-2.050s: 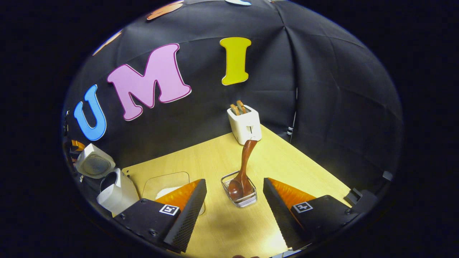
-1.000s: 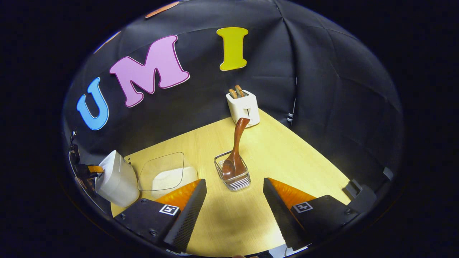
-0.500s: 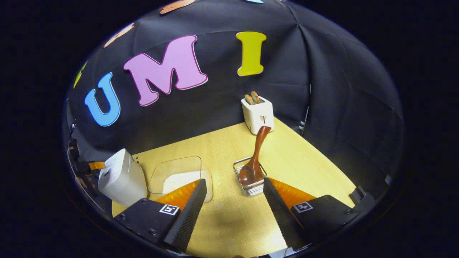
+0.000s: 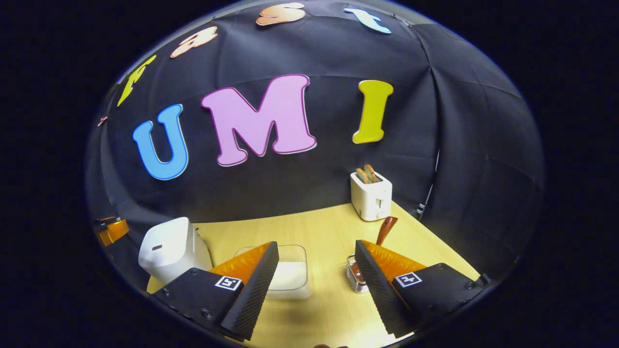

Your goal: Close the left gripper, press the button to open the rice cooker; take a wooden spoon from the chopstick holder with the right hand, scoop a spoonful of rice and pour it into the rice cooker, then put the wooden spoon back into the chopstick holder.

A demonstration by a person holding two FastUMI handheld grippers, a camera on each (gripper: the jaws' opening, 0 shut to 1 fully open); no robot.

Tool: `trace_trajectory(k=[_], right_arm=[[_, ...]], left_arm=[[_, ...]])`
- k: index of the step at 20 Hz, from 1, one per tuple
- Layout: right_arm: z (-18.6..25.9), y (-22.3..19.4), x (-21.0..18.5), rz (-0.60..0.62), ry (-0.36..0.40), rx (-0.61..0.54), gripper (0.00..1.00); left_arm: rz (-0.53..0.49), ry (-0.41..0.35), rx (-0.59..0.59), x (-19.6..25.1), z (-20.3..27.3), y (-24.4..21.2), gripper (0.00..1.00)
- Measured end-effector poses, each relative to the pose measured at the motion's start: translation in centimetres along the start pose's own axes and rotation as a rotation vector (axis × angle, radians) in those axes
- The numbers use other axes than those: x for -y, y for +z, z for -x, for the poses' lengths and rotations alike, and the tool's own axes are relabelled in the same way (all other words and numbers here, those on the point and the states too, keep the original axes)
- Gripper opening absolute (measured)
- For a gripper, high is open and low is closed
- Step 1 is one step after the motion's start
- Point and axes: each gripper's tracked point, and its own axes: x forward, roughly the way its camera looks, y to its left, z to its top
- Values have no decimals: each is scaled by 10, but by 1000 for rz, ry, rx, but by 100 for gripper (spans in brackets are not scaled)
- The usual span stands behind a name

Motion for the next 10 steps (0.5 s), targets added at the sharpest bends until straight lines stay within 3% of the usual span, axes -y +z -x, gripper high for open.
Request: trace_trajectory(k=[3,6,10], right_arm=[[17,0,-23,42,15,8,98],[28,-25,-28,124,24,-57,98],[42,-45,-21,141,55,-98,98]], left_arm=[[78,-59,24,24,23,-5,96],[164,-121,-8,57,38,-35,96],[191,-67,-61,67,57,-70,95]])
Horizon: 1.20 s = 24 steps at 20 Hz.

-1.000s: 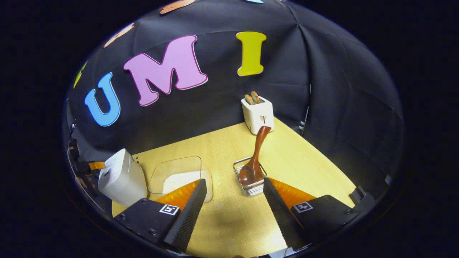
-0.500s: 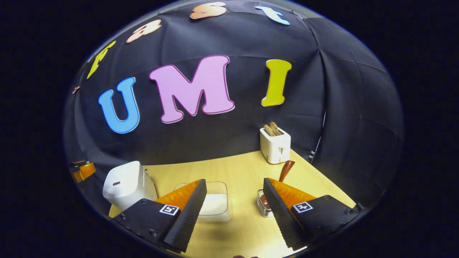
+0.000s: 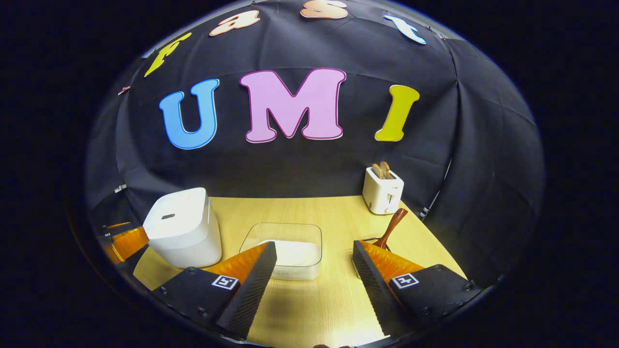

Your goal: Close the left gripper, press the button to open the rice cooker; take a wooden spoon from the chopstick holder with the right hand, scoop a spoonful of rice and pour it into the rice cooker, then put the wooden spoon back into the chopstick holder.

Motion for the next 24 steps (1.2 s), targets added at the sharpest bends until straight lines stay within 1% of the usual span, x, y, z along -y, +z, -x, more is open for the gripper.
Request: trace_trajectory(k=[2,4,7,9,10,11,12,14,17,20,23,24], right_arm=[[4,-4,1,0,41,2,98],[10,2,4,-5,97,29,98],[21,24,27,-15,151,121,98],[32,30,44,-28,176,157,98],[37,28,57,-27,175,158,99],[44,28,67,-24,179,164,98],[51,32,76,-21,179,179,98],[65,37,90,-36,172,212,98],[75,32,111,-55,115,235,98],[80,24,122,-76,45,243,98],[80,31,111,-81,4,299,98],[81,34,98,-84,15,321,98]], left_arm=[[-2,22,49,8,10,9,95],[2,62,107,15,16,23,96],[16,128,197,40,24,44,96],[37,138,280,67,30,57,95],[51,142,298,78,32,57,95],[52,165,289,84,36,54,95],[47,189,253,88,40,46,95],[24,204,196,101,47,40,96],[2,177,211,115,50,46,95],[-3,108,196,125,46,37,95],[-11,51,174,120,39,29,95],[-8,35,170,117,39,25,95]])
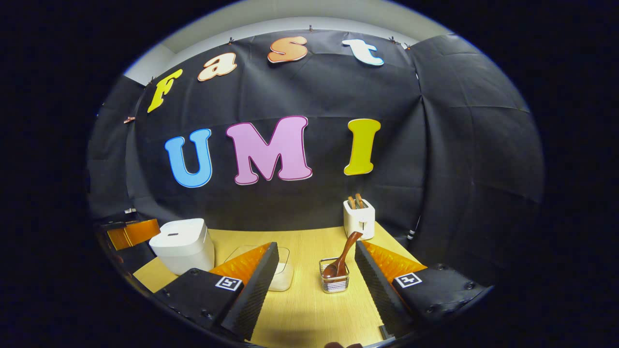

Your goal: Close the left gripper, press the button to open the rice cooker; take a wooden spoon from the chopstick holder with the right hand, scoop a spoonful of rice and pour it into the rice cooker, then put the wooden spoon back into the chopstick holder.

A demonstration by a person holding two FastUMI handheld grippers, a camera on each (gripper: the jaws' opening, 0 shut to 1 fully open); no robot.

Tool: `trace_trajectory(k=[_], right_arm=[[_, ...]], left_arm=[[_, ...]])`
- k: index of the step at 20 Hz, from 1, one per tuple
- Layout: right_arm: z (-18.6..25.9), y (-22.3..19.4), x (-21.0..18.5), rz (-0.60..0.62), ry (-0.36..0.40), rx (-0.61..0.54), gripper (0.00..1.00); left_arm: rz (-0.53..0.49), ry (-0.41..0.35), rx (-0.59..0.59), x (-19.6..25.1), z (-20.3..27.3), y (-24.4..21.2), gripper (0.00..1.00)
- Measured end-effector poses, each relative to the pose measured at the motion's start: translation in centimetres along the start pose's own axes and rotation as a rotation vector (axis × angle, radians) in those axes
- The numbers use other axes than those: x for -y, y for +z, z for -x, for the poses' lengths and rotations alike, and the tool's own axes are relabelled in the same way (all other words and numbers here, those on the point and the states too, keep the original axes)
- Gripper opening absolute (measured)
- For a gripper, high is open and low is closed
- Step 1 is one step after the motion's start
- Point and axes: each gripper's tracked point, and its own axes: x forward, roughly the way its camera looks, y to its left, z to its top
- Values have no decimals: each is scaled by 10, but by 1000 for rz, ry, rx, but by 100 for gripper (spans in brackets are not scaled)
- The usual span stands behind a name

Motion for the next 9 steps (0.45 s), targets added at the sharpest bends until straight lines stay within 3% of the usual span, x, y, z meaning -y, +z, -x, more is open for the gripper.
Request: trace_trajectory(k=[9], right_arm=[[15,-20,-82,-58,24,50,98]], left_arm=[[-50,-110,26,-44,16,-24,96]])
